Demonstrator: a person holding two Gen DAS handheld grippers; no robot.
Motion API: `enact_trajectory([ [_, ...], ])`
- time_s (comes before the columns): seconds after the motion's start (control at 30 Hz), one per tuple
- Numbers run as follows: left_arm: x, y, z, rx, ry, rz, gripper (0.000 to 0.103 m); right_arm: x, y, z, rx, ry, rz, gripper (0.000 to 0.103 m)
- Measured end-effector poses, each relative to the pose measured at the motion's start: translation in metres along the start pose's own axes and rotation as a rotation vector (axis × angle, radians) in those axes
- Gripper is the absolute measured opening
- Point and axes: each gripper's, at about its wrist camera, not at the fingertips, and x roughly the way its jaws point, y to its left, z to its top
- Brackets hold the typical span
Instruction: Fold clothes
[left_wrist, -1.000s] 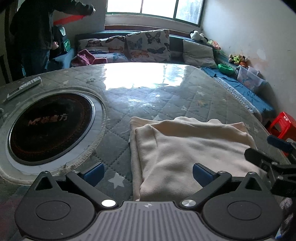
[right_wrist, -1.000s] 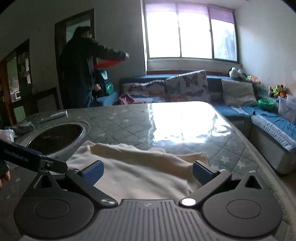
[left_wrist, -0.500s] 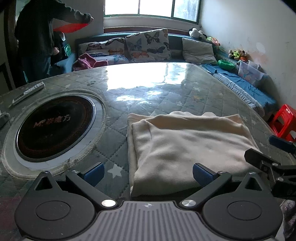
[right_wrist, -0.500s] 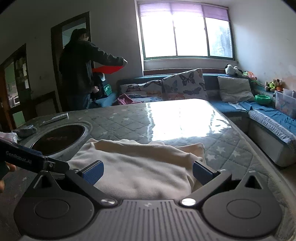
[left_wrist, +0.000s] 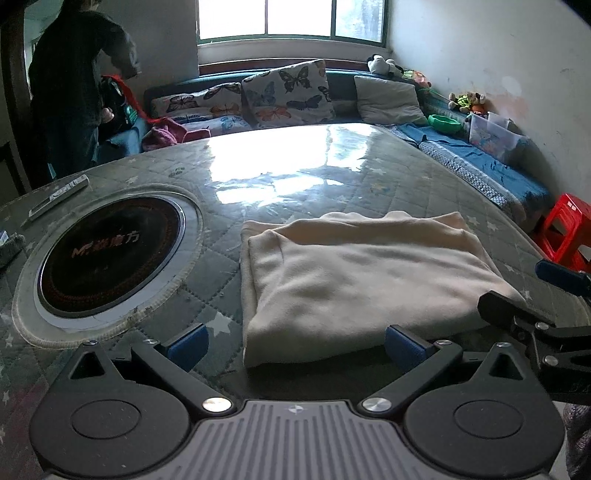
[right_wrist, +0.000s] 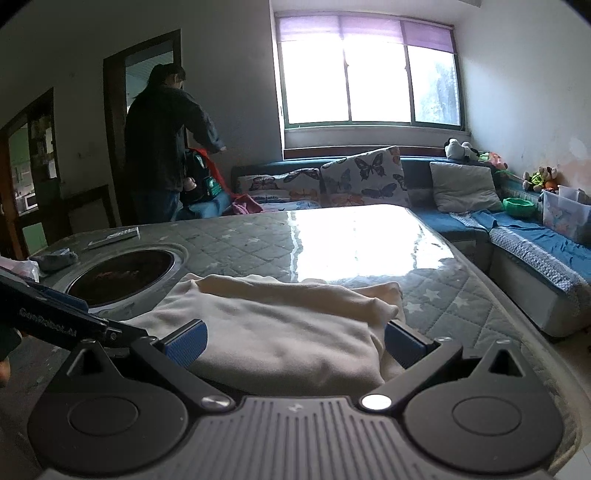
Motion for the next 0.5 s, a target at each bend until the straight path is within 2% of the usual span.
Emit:
enact_trajectory([
  [0.5,-0.018,-0.015,-0.017,0.037,-0.030,-0.032,0.103,-0.029,0.010,-0.011,-0.001,-0.034,-0.020,0.103],
])
